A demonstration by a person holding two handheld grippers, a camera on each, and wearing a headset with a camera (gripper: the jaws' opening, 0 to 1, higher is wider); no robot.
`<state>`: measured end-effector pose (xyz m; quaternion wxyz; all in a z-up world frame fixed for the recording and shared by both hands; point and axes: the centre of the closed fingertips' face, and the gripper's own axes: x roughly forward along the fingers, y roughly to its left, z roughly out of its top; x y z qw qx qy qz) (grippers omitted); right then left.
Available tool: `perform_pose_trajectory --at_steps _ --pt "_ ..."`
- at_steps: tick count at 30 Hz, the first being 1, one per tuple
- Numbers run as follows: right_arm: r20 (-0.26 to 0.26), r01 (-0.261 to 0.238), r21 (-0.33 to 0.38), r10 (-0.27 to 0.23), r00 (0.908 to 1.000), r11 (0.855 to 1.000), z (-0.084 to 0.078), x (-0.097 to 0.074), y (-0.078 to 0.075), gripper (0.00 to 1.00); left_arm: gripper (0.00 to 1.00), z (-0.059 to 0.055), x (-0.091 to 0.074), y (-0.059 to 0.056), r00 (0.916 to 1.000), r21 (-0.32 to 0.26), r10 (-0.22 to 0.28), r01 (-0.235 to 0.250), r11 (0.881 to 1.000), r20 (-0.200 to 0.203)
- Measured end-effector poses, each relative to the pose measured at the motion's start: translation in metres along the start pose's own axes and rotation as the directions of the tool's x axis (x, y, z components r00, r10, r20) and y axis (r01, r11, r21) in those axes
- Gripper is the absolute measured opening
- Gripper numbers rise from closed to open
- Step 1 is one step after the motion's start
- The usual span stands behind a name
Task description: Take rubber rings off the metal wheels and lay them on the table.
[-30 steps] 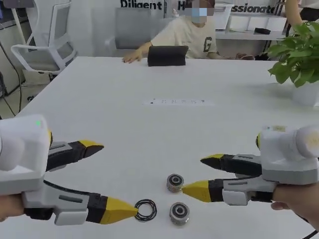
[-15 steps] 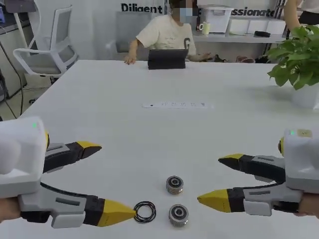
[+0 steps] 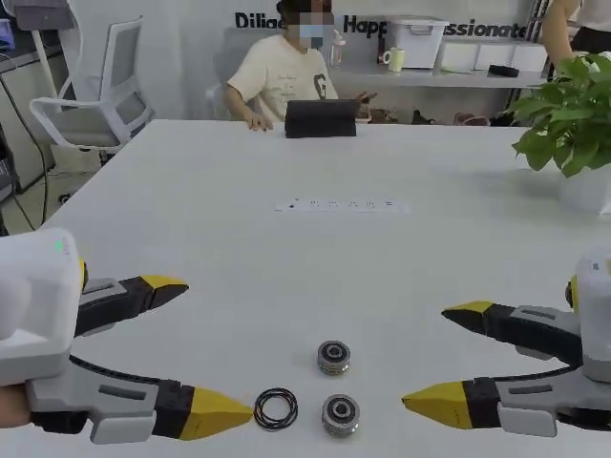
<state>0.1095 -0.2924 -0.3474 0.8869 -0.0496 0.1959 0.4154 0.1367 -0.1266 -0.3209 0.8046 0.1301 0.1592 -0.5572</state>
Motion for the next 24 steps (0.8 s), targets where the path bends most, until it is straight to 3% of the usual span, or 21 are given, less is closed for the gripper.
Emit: perform_pose_trajectory --at_steps 24 --pt "-0.036 0.02 -0.042 -0.021 0.9991 0.999 -0.014 -0.016 0.0 0.83 0.93 -0.003 0.001 -0.001 0.9999 0.0 0.009 -0.009 1.0 -0.01"
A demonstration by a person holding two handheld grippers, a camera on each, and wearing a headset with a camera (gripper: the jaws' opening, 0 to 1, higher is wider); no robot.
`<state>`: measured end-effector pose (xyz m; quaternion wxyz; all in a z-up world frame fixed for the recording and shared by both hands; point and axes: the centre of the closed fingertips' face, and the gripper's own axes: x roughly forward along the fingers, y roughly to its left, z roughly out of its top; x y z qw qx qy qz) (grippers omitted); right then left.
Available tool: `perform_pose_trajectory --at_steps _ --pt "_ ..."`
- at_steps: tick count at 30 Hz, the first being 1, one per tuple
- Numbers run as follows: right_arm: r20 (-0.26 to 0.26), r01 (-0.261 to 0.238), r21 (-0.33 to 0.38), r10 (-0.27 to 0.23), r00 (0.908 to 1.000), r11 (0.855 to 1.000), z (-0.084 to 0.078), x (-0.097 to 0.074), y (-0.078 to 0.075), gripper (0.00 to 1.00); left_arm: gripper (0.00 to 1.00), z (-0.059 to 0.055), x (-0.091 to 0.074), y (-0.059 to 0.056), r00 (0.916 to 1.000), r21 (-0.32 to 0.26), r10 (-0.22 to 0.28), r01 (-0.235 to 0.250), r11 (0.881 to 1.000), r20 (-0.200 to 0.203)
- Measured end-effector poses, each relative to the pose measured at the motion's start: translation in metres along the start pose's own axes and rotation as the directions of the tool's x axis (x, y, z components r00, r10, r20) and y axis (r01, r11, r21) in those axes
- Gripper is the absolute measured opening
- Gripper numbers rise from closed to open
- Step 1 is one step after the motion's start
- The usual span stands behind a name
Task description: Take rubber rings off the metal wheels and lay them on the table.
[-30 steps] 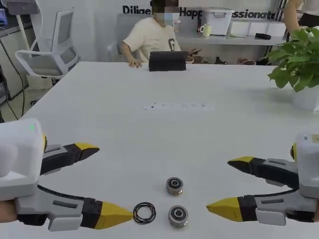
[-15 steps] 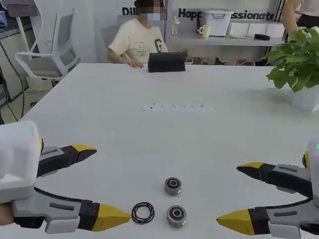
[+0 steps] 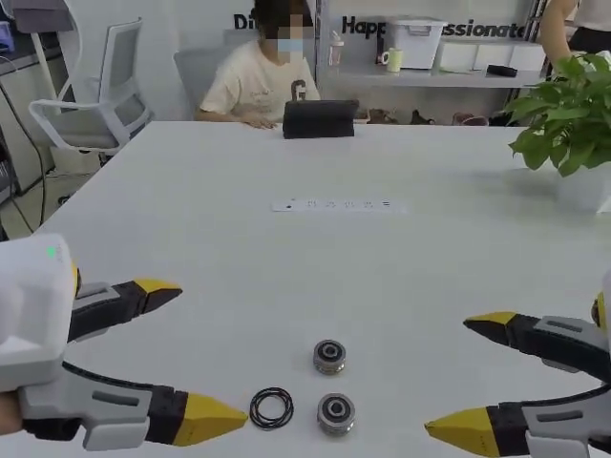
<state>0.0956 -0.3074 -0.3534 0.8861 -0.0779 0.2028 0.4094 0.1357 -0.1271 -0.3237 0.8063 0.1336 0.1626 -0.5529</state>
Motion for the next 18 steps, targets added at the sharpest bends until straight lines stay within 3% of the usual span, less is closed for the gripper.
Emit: perform_pose_trajectory --at_steps 18 --pt "0.003 0.008 0.008 -0.008 1.0 1.0 -0.0024 -0.0019 -0.0012 0.83 0.93 -0.004 0.0026 0.001 0.9999 0.001 -0.003 0.003 1.0 -0.012"
